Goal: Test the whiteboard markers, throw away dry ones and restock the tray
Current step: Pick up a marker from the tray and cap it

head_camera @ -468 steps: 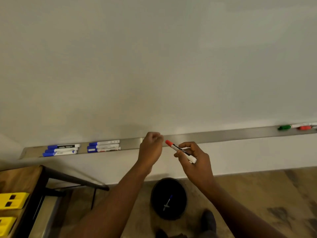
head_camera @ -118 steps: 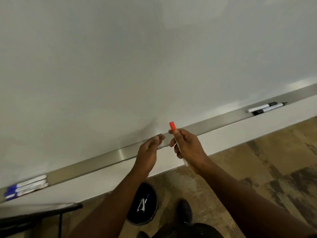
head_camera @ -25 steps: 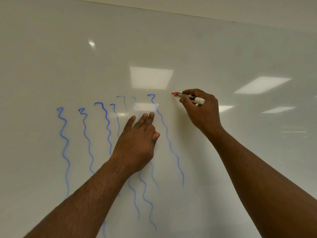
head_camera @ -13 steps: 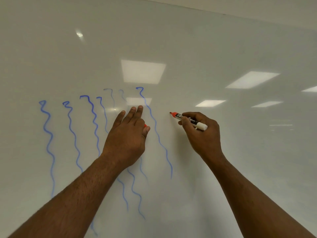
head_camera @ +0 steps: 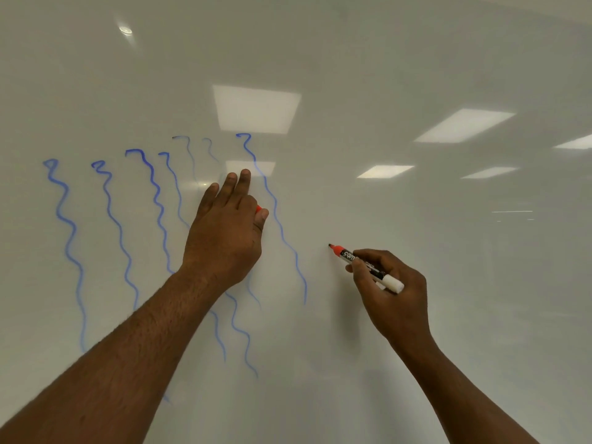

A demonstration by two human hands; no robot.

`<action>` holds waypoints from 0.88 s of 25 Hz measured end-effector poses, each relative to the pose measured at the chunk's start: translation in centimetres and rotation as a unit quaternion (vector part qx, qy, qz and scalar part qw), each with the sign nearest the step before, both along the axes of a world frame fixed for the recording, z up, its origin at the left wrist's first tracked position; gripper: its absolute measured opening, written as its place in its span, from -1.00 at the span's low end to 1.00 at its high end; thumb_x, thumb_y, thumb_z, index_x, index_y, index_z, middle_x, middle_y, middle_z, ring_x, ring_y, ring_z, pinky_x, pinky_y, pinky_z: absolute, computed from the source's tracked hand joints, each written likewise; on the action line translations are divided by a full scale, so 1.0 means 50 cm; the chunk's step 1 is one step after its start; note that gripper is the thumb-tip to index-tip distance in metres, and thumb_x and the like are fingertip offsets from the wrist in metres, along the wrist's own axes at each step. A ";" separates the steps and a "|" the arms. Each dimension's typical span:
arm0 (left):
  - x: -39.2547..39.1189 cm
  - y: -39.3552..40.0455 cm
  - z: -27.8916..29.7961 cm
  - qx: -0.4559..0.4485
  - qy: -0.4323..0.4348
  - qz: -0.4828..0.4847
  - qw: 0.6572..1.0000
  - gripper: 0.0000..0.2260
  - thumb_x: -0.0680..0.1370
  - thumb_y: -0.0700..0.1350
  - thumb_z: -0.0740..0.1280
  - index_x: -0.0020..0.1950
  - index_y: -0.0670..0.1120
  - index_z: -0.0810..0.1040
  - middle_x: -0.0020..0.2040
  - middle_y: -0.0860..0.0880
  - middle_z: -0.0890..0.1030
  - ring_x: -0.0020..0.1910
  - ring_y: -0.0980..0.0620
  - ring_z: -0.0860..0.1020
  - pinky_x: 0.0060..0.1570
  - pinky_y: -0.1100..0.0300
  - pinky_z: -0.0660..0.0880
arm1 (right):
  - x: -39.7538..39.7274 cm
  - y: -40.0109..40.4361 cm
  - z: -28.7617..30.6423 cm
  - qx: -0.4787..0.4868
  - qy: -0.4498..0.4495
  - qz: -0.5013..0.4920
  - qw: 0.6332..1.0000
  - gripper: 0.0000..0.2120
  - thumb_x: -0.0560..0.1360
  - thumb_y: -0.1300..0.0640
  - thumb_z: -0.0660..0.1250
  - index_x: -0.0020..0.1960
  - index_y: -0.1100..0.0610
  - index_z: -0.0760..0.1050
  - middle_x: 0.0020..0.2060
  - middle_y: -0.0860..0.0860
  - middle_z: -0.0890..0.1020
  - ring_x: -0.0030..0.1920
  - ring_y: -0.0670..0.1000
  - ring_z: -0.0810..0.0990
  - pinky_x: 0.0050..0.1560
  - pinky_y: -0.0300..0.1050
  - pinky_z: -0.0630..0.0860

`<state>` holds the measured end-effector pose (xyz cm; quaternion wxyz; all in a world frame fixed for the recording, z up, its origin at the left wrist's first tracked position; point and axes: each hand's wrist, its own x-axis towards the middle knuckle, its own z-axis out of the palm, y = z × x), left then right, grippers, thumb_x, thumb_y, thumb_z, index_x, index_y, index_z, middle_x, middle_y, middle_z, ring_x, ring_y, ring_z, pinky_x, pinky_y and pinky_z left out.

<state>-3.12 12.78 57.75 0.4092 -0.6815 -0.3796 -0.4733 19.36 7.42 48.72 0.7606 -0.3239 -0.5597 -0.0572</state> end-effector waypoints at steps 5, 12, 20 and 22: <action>0.011 0.000 -0.006 0.003 -0.006 0.006 1.000 -0.48 0.61 0.07 -0.13 0.05 -0.22 0.51 0.53 -0.20 0.22 0.53 -0.15 0.15 0.50 -0.01 0.00 | 0.027 -0.011 -0.072 -0.019 0.018 -0.006 1.000 -0.87 0.48 0.22 0.42 -0.11 -0.01 0.63 -0.29 -0.04 0.70 -0.29 -0.06 0.64 -0.35 -0.29 0.47; 0.029 -0.010 -0.026 -0.005 -0.044 -0.019 0.999 -0.56 0.63 0.03 -0.02 0.04 -0.27 0.51 0.49 -0.24 0.29 0.50 -0.19 0.21 0.49 -0.05 0.06 | 0.052 -0.037 -0.153 -0.058 -0.056 -0.087 0.993 -0.88 0.44 0.00 0.35 -0.03 -0.13 0.58 -0.22 -0.15 0.66 -0.20 -0.06 0.63 -0.22 0.02 0.55; 0.080 -0.115 -0.193 -0.103 -0.215 -0.241 0.941 -0.67 0.61 0.14 0.11 -0.06 -0.06 0.52 -0.08 0.03 0.51 -0.08 0.05 0.48 -0.03 0.25 0.37 | 0.011 -0.110 -0.274 -0.028 -0.102 -0.063 0.992 -0.80 0.42 -0.09 0.33 0.05 -0.17 0.55 -0.21 -0.13 0.62 -0.19 -0.07 0.61 -0.20 -0.30 0.47; 0.086 -0.144 -0.259 -0.179 -0.284 -0.293 0.895 -0.70 0.60 0.15 0.16 -0.07 -0.02 0.55 -0.10 0.07 0.50 -0.11 0.20 0.48 -0.13 0.46 0.32 | -0.003 -0.125 -0.317 -0.064 -0.069 -0.050 0.994 -0.78 0.36 -0.16 0.30 0.00 -0.23 0.56 -0.27 -0.11 0.64 -0.22 -0.09 0.62 -0.23 -0.29 0.49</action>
